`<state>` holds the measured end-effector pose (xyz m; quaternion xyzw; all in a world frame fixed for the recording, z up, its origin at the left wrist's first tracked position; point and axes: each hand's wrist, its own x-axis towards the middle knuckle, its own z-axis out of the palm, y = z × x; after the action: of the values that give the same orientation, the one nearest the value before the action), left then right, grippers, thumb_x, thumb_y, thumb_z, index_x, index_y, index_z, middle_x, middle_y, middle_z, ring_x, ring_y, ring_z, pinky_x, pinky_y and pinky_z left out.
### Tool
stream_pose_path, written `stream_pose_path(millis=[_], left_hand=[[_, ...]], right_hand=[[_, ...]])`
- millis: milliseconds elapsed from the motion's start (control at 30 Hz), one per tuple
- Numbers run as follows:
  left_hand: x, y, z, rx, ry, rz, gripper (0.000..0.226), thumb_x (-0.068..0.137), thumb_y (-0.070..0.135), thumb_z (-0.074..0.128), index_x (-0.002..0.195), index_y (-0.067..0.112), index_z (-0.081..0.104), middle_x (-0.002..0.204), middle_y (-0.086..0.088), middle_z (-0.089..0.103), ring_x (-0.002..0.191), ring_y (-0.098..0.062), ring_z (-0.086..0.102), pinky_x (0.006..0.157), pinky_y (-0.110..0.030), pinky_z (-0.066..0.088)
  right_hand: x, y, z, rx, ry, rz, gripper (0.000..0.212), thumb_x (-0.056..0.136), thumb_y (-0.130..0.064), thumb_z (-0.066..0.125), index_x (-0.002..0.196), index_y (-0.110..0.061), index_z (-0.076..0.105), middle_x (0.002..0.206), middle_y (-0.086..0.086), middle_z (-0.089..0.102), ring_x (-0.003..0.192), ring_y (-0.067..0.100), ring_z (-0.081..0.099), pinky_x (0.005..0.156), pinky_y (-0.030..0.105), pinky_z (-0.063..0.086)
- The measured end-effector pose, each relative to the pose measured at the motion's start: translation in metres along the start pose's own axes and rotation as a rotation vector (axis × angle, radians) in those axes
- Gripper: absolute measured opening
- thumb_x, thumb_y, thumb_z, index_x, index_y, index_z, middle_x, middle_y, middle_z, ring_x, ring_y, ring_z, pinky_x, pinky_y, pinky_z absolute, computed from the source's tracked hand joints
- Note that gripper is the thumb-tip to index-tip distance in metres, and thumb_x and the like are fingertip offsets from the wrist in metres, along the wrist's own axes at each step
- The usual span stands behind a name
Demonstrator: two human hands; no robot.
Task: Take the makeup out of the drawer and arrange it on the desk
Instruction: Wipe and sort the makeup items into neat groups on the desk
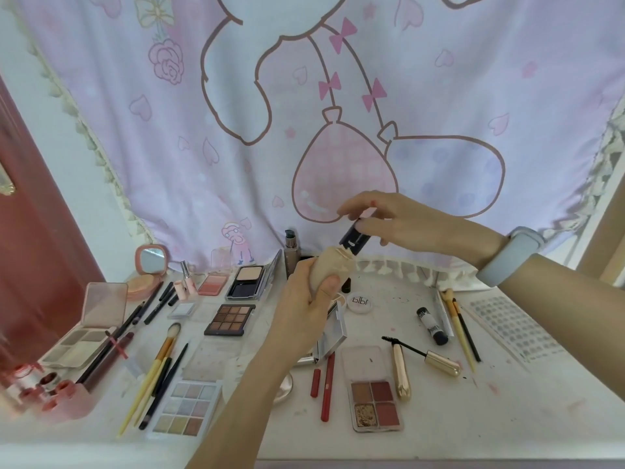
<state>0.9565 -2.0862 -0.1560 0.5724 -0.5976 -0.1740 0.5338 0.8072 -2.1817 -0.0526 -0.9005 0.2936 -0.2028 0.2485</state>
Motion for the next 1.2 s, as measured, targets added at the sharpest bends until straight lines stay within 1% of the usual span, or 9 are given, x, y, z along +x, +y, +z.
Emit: stream_pose_path(millis=[133, 233, 333, 400, 500, 667, 833, 967, 1200], left_hand=[[-0.001, -0.002, 0.002, 0.018, -0.018, 0.017, 0.019, 0.093, 0.028, 0.05, 0.111, 0.025, 0.045, 0.09, 0.013, 0.055, 0.073, 0.001, 0.052, 0.06, -0.011, 0.04], [0.0, -0.003, 0.0, -0.009, -0.007, 0.014, 0.015, 0.093, 0.025, 0.05, 0.105, 0.03, 0.043, 0.09, 0.015, 0.053, 0.072, 0.01, 0.052, 0.061, -0.007, 0.039], [0.001, -0.003, -0.003, -0.026, -0.003, 0.005, 0.018, 0.093, 0.023, 0.051, 0.101, 0.034, 0.04, 0.091, 0.016, 0.051, 0.073, 0.017, 0.05, 0.062, -0.003, 0.038], [0.001, -0.003, -0.003, -0.027, -0.008, 0.012, 0.018, 0.093, 0.022, 0.051, 0.102, 0.033, 0.04, 0.091, 0.016, 0.051, 0.072, 0.017, 0.049, 0.062, -0.004, 0.038], [0.0, -0.004, -0.004, 0.0, -0.01, 0.032, 0.017, 0.093, 0.021, 0.051, 0.105, 0.028, 0.041, 0.09, 0.016, 0.05, 0.073, 0.017, 0.049, 0.062, -0.004, 0.038], [-0.002, -0.004, -0.005, -0.039, -0.018, 0.002, 0.018, 0.093, 0.025, 0.05, 0.097, 0.039, 0.039, 0.092, 0.017, 0.051, 0.073, 0.016, 0.05, 0.063, -0.005, 0.039], [-0.002, -0.003, -0.003, 0.016, -0.006, 0.049, 0.017, 0.093, 0.022, 0.051, 0.107, 0.027, 0.042, 0.09, 0.017, 0.05, 0.075, 0.015, 0.049, 0.063, -0.005, 0.037], [-0.003, -0.003, -0.004, 0.004, -0.009, 0.047, 0.017, 0.093, 0.022, 0.05, 0.108, 0.027, 0.042, 0.091, 0.018, 0.05, 0.076, 0.016, 0.049, 0.065, -0.004, 0.038], [-0.006, -0.007, -0.006, -0.016, 0.005, 0.02, 0.018, 0.093, 0.022, 0.05, 0.108, 0.029, 0.042, 0.095, 0.019, 0.052, 0.08, 0.017, 0.05, 0.066, -0.003, 0.038]], right_hand=[[0.007, 0.001, 0.007, -0.279, 0.144, 0.079, 0.039, 0.092, -0.05, 0.04, 0.071, -0.019, 0.054, 0.062, -0.006, 0.049, 0.051, 0.006, 0.042, 0.054, 0.02, 0.034], [0.007, 0.001, 0.004, -0.129, 0.1, -0.022, 0.014, 0.093, -0.026, 0.047, 0.101, -0.026, 0.058, 0.079, -0.011, 0.053, 0.064, -0.002, 0.049, 0.057, 0.008, 0.037], [0.006, 0.003, 0.003, 0.072, 0.033, -0.023, 0.031, 0.091, -0.015, 0.047, 0.115, -0.034, 0.049, 0.095, -0.012, 0.053, 0.078, 0.002, 0.051, 0.062, 0.01, 0.038], [0.007, 0.002, 0.007, -0.067, 0.064, 0.031, 0.017, 0.093, -0.037, 0.043, 0.1, -0.028, 0.056, 0.083, -0.012, 0.054, 0.068, 0.0, 0.05, 0.06, 0.015, 0.035], [0.009, 0.003, 0.01, -0.221, 0.102, 0.077, 0.037, 0.09, -0.051, 0.041, 0.066, -0.025, 0.052, 0.059, -0.008, 0.049, 0.043, 0.001, 0.042, 0.051, 0.015, 0.034], [0.006, -0.001, 0.007, 0.016, 0.014, 0.009, 0.014, 0.089, -0.023, 0.049, 0.087, -0.035, 0.055, 0.085, -0.01, 0.057, 0.062, -0.001, 0.049, 0.052, 0.007, 0.037], [0.005, 0.002, 0.015, -0.128, 0.1, 0.075, 0.032, 0.088, -0.053, 0.044, 0.084, -0.025, 0.058, 0.066, -0.01, 0.055, 0.049, 0.001, 0.043, 0.053, 0.016, 0.034], [0.004, 0.0, 0.012, -0.005, 0.182, 0.033, 0.012, 0.088, -0.032, 0.052, 0.078, -0.027, 0.057, 0.069, -0.01, 0.057, 0.053, 0.001, 0.045, 0.046, 0.005, 0.034], [0.0, -0.003, -0.004, 0.24, 0.283, -0.008, 0.02, 0.087, -0.019, 0.052, 0.072, -0.026, 0.063, 0.056, -0.017, 0.059, 0.048, -0.001, 0.042, 0.049, 0.007, 0.035]])
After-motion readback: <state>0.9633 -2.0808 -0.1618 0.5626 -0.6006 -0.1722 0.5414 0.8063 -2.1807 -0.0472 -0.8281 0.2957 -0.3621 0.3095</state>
